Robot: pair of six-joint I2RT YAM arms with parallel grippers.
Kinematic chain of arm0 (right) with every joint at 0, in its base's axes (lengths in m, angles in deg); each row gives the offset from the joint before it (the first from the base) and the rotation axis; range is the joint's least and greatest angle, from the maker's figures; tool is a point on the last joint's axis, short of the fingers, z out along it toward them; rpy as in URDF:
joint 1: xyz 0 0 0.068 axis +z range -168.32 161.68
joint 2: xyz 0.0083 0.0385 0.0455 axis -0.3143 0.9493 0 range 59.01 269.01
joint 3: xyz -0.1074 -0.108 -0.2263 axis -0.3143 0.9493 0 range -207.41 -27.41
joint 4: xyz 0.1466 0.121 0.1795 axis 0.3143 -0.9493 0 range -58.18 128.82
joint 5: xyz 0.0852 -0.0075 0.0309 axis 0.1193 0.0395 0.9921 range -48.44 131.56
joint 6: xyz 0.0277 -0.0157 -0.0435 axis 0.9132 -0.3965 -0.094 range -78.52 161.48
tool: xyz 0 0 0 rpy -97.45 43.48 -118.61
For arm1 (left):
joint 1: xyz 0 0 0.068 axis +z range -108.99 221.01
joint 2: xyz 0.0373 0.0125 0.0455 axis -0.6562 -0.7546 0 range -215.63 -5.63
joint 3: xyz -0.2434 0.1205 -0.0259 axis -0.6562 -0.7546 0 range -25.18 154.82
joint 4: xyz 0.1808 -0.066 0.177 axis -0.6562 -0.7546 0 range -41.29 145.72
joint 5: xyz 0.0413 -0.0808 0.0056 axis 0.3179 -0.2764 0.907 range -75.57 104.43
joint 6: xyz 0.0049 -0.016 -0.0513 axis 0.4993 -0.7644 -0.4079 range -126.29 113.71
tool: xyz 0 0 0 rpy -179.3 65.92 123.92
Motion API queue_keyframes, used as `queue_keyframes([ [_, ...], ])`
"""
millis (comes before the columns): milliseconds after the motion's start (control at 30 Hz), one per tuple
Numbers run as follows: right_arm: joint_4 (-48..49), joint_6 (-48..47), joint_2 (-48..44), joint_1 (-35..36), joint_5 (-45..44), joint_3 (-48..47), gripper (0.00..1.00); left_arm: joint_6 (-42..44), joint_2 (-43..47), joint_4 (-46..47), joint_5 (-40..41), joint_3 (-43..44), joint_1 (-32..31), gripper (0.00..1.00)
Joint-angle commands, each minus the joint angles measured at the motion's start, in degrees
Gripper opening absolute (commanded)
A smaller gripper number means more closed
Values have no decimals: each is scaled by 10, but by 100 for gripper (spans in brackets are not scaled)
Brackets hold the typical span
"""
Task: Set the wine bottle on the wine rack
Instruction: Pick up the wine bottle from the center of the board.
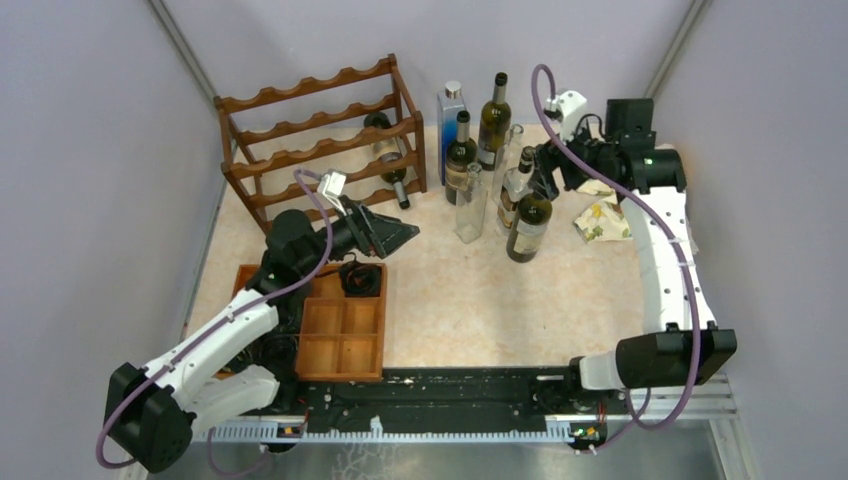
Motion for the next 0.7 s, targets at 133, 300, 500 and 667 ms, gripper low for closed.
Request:
queue_keyframes([
  [133,17,1,20,39,-44,39,67,-78,26,66,40,-53,11,99],
  [300,23,5,19,51,-55,55,54,-118,38,135,37,-113,20,99],
  [500,25,10,9,52,-62,69,28,-127,16,220,-21,-136,20,96],
  [667,10,13,-17,51,-65,58,0,-57,-36,232,-102,-93,3,94],
])
